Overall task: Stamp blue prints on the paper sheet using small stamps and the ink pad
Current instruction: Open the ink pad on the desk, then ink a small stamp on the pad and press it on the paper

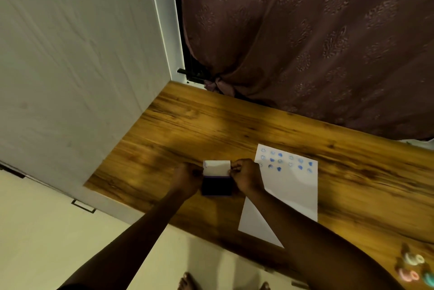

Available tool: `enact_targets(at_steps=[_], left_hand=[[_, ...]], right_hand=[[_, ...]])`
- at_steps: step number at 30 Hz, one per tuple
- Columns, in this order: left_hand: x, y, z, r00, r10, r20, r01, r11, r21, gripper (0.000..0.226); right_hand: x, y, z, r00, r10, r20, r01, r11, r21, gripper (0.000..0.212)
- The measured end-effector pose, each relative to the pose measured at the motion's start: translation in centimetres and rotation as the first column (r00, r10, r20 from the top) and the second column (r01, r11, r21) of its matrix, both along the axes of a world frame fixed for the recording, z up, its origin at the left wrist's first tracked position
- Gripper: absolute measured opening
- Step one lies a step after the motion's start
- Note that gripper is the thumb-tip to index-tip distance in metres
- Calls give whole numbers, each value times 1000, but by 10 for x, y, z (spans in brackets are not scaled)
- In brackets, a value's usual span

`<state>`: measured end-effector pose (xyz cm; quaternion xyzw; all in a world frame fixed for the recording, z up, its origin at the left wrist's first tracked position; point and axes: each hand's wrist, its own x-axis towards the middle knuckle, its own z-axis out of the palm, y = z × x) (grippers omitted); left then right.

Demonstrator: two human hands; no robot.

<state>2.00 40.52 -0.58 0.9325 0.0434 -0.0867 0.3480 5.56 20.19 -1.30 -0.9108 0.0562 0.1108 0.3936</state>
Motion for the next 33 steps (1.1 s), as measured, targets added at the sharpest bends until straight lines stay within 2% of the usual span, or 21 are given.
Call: enact_targets(at_steps=[5,7,10,15,19,24,29,33], left_hand=[[2,-12,9,990,127,60,-125,991,-43,25],[3,-24,15,988,122,96,-116,991,-67,32],[4,-52,24,988,78,136,-64,993,-101,31],[-1,-123,33,993,-60,103,79,979,-186,24],[-9,-186,33,968,-182,174,215,956,-198,20],[-24,-254,28,926,-346,152,375,893,-249,18],[-39,-305,22,878,-460,130,478,833,-279,19],[-52,-332,14,853,-511,109,519,806,-283,20]], right_hand=[[-6,-11,15,998,-27,59,26,999,29,21],[-12,-23,28,992,-44,116,40,999,34,17],[-26,-52,45,974,-71,213,61,997,52,13],[-62,-108,64,939,-220,264,193,973,125,22],[-93,-161,75,922,-297,250,283,955,91,18],[-135,-228,81,884,-390,256,393,918,43,14],[-172,-291,75,868,-399,297,462,867,-186,10],[-200,-330,58,904,-393,169,424,772,-473,32]])
